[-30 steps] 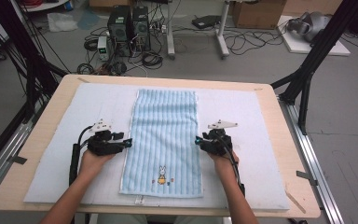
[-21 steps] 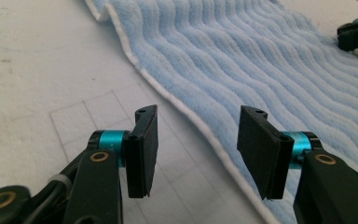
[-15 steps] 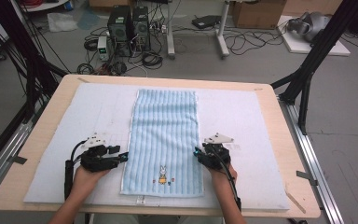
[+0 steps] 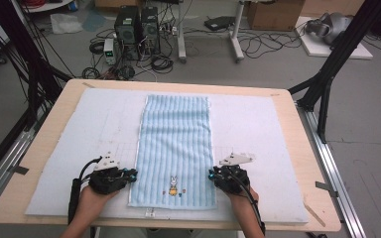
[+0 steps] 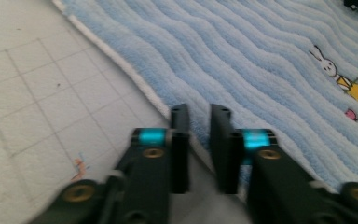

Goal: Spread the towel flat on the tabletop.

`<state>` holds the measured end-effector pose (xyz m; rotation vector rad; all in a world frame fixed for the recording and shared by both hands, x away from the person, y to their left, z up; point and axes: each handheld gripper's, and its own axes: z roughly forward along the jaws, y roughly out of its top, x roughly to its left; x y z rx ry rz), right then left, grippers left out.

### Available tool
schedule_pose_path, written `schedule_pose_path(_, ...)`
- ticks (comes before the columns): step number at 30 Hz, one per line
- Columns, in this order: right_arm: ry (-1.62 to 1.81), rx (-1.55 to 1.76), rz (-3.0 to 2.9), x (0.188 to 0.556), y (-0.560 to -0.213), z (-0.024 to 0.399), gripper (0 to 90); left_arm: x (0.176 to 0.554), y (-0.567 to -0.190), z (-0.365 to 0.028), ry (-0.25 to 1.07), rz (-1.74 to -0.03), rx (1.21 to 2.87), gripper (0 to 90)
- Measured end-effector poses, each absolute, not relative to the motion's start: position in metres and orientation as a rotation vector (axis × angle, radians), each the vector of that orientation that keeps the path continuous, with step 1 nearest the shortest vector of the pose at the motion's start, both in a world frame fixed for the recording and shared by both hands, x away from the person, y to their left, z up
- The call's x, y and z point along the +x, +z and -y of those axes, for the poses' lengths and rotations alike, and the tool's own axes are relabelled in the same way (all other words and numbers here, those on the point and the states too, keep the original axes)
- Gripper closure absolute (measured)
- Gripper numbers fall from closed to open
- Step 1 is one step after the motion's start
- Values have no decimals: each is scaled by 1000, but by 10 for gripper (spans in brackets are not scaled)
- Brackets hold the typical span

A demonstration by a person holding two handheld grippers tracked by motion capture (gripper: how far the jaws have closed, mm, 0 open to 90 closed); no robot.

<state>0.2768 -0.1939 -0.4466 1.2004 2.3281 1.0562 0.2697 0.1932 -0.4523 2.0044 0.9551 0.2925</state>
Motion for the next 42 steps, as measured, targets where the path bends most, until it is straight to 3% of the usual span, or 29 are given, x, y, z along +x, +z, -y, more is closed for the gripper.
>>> schedule_pose_path(3,1037,1169,-2347,273,-446,190,859,268,-452,-194,287,-952,2005,876)
schedule_pose_path(26,1048,1126,-2437,228,-442,198,861,223,-451,-221,181,-907,2030,897)
schedule_pose_path(29,1076,1153,-2406,227,-440,201,775,225,-447,-222,219,-914,1973,862)
schedule_pose_path(31,1138,1188,-2353,232,-438,203,661,233,-444,-221,235,-943,1915,711)
schedule_pose_path(34,1189,1254,-2280,243,-436,204,584,249,-444,-215,234,-978,1868,625)
schedule_pose_path(39,1170,1259,-2260,255,-440,198,577,261,-454,-195,230,-1006,1933,575)
schedule_pose_path(42,1161,1254,-2257,258,-441,195,571,256,-453,-189,286,-984,1975,629)
